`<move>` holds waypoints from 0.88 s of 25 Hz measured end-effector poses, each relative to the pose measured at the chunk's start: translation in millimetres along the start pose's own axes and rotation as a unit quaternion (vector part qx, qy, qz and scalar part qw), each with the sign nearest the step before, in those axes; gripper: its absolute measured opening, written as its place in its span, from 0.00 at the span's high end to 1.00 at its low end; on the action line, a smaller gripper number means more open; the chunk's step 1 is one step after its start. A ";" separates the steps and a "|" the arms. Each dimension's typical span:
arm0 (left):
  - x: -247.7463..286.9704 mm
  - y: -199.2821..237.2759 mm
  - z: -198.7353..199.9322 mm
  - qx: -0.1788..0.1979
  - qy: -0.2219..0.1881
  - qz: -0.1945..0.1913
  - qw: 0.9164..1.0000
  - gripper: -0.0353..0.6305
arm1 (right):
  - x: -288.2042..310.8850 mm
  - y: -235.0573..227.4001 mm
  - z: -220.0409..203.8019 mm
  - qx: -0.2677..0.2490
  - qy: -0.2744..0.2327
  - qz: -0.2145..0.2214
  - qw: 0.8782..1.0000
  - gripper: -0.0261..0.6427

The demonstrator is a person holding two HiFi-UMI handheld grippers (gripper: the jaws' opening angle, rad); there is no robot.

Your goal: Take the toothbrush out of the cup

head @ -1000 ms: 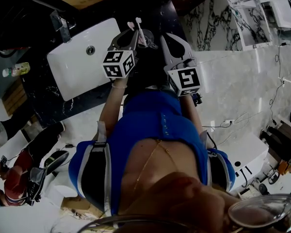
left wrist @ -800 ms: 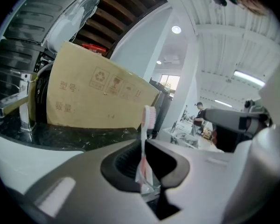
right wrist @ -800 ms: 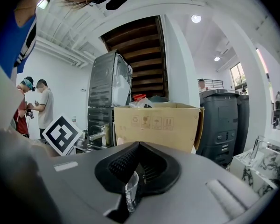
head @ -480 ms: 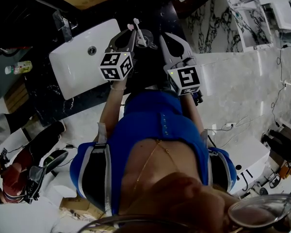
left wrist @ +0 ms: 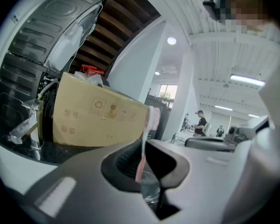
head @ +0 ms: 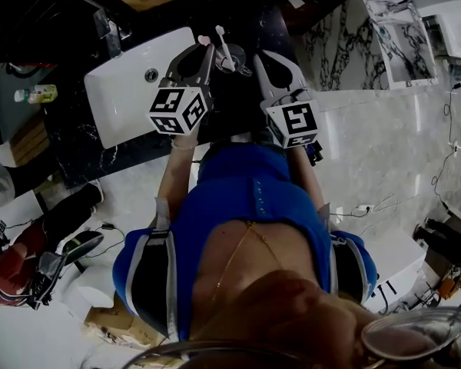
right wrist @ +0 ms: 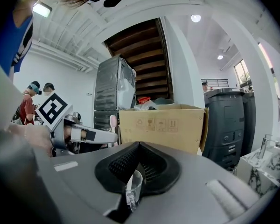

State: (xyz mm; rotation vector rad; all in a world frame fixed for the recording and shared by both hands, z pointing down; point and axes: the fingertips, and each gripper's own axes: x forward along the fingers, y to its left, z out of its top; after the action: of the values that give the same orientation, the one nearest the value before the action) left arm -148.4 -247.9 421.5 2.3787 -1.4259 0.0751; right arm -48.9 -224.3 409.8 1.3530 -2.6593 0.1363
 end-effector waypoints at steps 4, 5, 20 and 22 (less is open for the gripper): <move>-14.0 -7.6 18.2 0.004 -0.020 0.003 1.000 0.91 | -1.0 2.5 0.5 -0.002 -0.003 0.009 1.000 0.96; -17.9 -9.5 21.9 0.005 -0.024 0.004 1.000 0.91 | -1.5 3.2 -0.1 -0.003 -0.003 0.011 1.000 0.96; -72.4 -12.8 53.0 0.007 -0.063 0.030 0.998 0.91 | 0.8 13.6 -5.2 -0.010 0.013 0.037 0.999 0.96; -75.5 -9.4 50.6 0.007 -0.061 0.034 0.998 0.91 | 1.6 15.8 -5.0 -0.010 0.014 0.040 0.999 0.96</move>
State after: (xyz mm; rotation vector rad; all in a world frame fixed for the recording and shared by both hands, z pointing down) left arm -184.2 -197.3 354.4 2.3820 -1.5676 -0.0432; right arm -62.1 -215.5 414.9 1.2312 -2.6850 0.1366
